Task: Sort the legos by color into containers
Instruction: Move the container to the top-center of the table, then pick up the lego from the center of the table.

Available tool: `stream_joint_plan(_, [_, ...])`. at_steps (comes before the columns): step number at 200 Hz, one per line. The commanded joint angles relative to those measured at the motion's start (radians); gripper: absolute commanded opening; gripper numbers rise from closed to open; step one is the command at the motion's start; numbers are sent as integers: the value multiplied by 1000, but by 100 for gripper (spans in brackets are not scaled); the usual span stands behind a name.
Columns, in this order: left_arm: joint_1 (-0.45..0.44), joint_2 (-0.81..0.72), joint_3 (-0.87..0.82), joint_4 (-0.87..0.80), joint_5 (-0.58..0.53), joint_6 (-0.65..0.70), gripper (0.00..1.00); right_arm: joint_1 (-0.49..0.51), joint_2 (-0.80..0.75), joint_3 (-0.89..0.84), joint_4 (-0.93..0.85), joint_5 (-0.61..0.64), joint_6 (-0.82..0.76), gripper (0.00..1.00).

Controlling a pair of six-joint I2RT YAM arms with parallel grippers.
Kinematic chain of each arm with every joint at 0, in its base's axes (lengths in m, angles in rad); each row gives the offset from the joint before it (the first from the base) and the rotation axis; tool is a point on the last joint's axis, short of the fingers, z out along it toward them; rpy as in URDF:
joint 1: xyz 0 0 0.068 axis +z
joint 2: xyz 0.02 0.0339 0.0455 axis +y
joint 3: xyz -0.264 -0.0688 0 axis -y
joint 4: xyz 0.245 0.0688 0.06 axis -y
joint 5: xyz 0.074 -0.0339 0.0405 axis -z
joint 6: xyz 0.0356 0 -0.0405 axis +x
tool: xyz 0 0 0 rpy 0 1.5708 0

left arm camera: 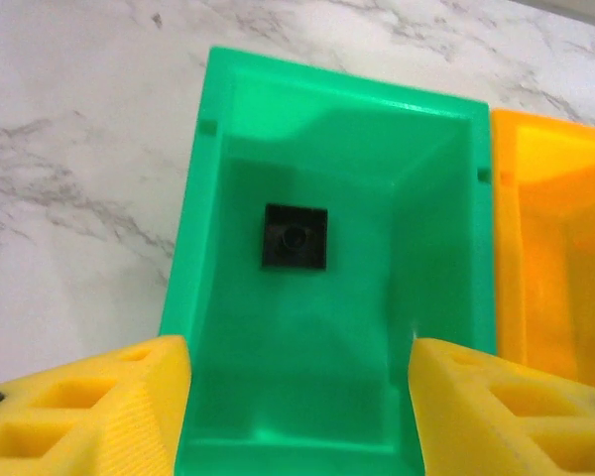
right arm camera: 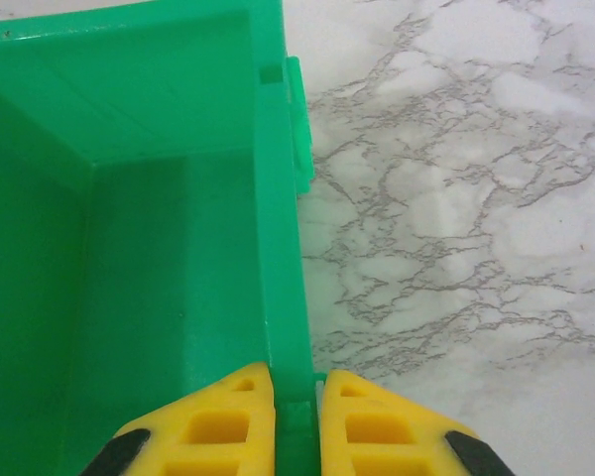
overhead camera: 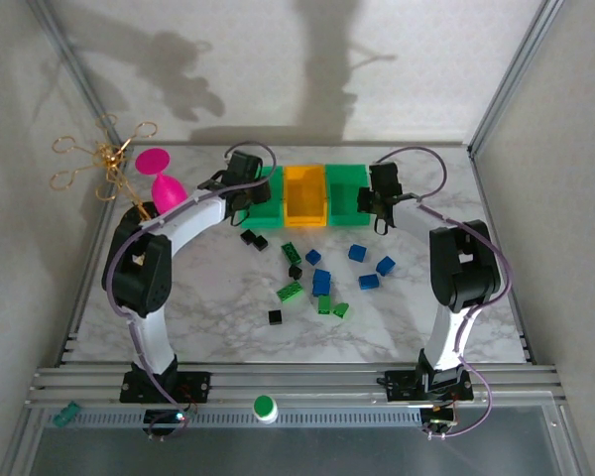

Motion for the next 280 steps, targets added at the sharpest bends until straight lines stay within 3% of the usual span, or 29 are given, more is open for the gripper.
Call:
stream_joint_plan(1, [-31,-55,-58,7,17,-26,62,-7,-46,-12,-10,10,41,21])
stream_joint_plan(43, [-75,-129,-196,9,-7,-111,65,-5,-130,-46,-11,-37,70,39])
stream_joint_plan(90, [-162,-200,-371,95,-93,-338,77,17,-309,-164,-28,-125,129,59])
stream_joint_plan(138, [-232,-172,-405,93,-267,-521,83,54,-475,-312,-37,-179,177,74])
stream_joint_plan(152, [-237,-156,-419,109,-268,-557,86,58,-500,-343,-38,-188,186,78])
stream_joint_plan(210, [-246,-54,-369,108,-271,-598,88,67,-514,-414,10,-206,227,91])
stream_joint_plan(280, [-251,23,-260,82,-310,-593,81,67,-500,-401,3,-192,225,97])
